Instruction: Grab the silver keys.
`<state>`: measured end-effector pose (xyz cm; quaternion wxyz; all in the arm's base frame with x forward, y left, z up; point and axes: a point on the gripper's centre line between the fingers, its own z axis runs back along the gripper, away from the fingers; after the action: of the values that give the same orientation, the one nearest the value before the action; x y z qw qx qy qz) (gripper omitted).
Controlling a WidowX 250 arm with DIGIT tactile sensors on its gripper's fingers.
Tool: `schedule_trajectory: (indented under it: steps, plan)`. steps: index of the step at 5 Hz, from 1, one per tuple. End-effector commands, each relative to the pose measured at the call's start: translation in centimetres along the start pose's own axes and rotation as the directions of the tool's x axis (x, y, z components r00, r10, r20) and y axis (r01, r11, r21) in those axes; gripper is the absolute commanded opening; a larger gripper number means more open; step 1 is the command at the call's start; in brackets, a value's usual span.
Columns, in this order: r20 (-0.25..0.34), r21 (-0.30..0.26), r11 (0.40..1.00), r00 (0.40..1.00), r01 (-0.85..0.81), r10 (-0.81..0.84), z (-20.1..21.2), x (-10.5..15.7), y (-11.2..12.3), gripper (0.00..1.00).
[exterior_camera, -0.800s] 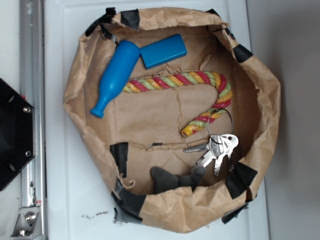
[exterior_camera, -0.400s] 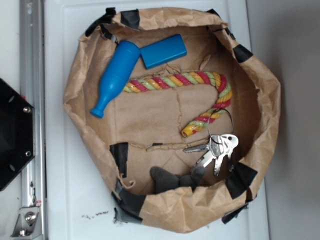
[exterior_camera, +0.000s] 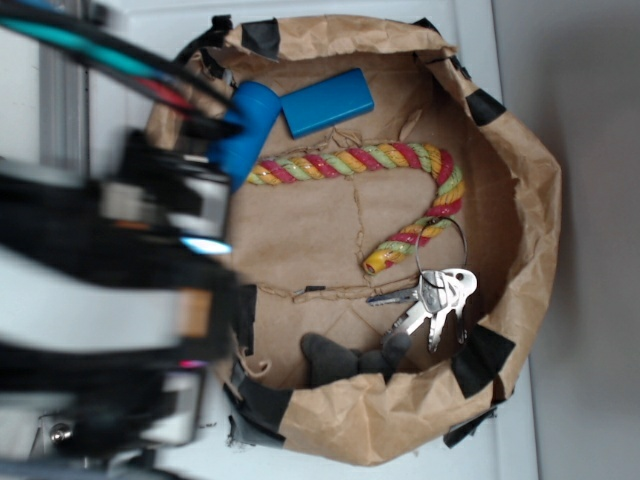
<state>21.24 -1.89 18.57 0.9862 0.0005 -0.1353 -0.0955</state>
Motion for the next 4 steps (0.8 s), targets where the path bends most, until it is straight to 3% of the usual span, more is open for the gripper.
schedule_trajectory:
  steps: [1,3,4]
  plan:
    - [0.052,0.012,0.998,0.997,0.064,-0.065,-0.8,1.8,1.9,1.00]
    - [0.052,0.012,0.998,0.997,0.064,-0.065,-0.8,1.8,1.9,1.00]
    - [0.030,0.005,0.951,0.951,0.308,-0.308,-3.1,2.3,3.4,1.00]
